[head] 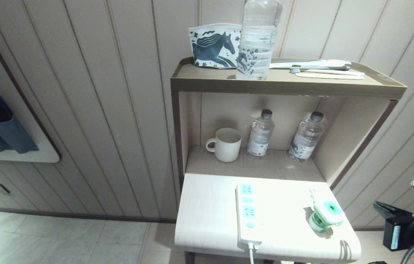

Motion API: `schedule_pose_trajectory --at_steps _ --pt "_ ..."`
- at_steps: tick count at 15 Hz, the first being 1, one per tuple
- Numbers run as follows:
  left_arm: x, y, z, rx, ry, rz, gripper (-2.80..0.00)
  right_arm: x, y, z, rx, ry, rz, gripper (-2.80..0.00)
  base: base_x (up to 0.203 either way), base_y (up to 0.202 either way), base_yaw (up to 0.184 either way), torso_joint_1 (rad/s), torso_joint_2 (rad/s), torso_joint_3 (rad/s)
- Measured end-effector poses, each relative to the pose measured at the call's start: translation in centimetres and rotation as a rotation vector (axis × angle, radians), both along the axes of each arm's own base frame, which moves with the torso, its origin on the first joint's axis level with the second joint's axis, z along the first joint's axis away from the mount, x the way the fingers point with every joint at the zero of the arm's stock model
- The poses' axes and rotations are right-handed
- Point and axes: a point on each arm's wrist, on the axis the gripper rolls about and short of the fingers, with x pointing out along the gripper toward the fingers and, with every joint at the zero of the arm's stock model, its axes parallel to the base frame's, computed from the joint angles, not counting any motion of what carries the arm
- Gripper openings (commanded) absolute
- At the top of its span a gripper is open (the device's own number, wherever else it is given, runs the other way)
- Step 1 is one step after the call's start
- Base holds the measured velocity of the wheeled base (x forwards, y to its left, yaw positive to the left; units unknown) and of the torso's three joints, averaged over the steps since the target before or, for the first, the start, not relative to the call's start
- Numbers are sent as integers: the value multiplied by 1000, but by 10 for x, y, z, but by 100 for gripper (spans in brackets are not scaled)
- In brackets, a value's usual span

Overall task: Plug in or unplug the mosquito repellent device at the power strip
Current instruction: Pick up the mosquito repellent liquid

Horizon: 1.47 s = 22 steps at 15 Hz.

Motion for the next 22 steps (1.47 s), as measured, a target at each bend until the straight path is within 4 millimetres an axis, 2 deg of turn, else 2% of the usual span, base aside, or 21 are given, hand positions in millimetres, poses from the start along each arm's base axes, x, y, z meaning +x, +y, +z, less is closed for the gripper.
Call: schedule_pose_trajectory --at_steps 7,20,22 --pt "0 0 0 0 0 0 -280 7 2 1 -3 16 14 0 0 0 0 0 0 0" --pt "0 0 0 0 0 0 -280 5 6 -1 25 19 50 0 0 0 0 0 0 0" --pt "0 0 0 0 -1 0 -280 4 6 -1 27 18 50 0 0 0 0 -140 320 177"
